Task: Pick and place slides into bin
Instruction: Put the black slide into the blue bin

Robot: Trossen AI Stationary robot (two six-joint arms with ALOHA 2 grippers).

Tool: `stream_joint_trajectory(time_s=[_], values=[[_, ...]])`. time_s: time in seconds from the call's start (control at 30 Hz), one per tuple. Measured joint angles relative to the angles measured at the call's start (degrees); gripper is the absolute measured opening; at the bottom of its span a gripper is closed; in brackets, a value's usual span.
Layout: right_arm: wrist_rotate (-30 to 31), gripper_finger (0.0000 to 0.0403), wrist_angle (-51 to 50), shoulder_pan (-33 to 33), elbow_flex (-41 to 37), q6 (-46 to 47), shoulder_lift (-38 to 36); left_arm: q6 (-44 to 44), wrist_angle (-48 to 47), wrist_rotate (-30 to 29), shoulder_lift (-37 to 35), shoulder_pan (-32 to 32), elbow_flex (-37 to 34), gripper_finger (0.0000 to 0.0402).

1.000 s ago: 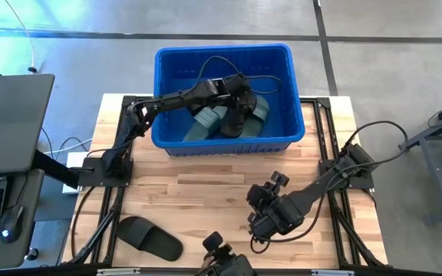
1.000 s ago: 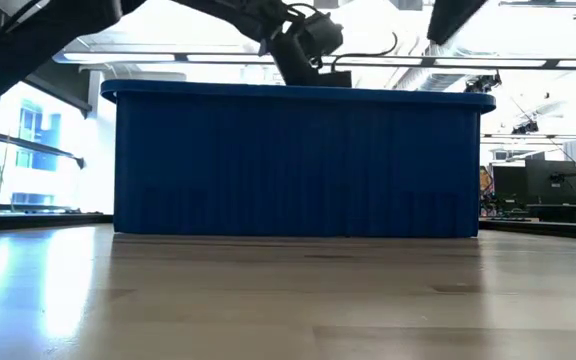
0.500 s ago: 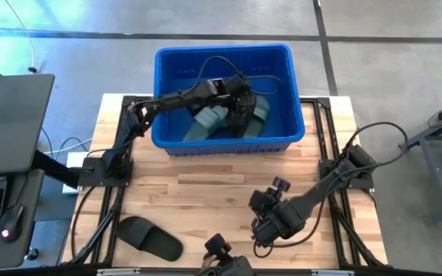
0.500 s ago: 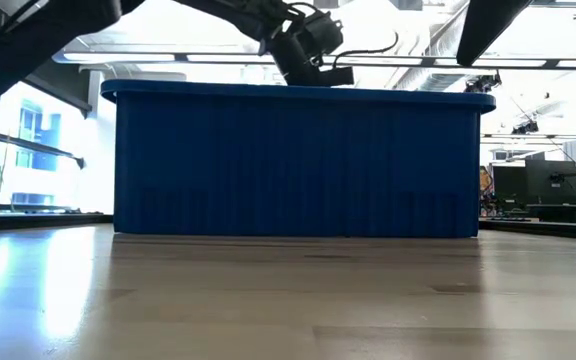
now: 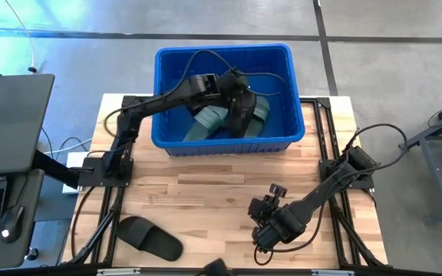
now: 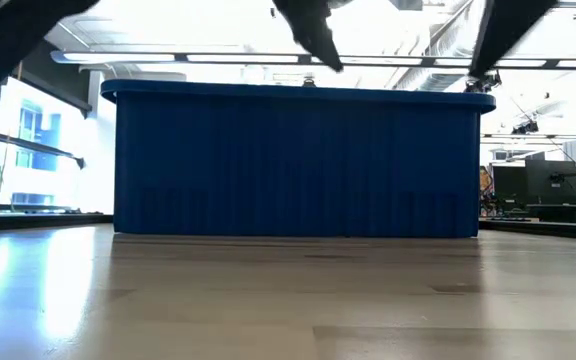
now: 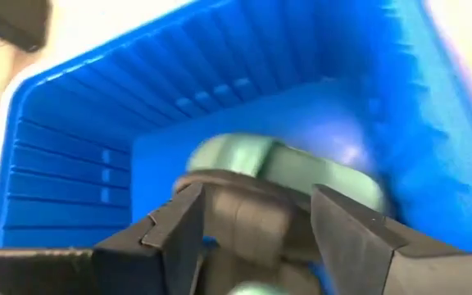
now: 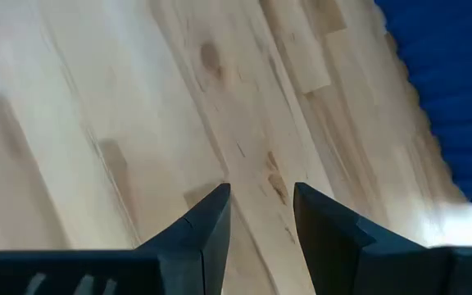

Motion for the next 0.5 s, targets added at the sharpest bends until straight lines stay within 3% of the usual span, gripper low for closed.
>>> stream_joint_trajectory(time_s=[0.2, 0.5], values=[[1.0, 0.0124, 9.7, -0.5, -9.8, -9.5, 0.0, -0.9, -10.0, -0.8, -4.8, -4.2, 1.3, 0.0199], [0.0, 0.0124, 48.8, -0.9, -25.1, -39.1, 0.1, -7.7, -27.7, -1.5, -10.6, -15.4, 1.7, 0.0189]])
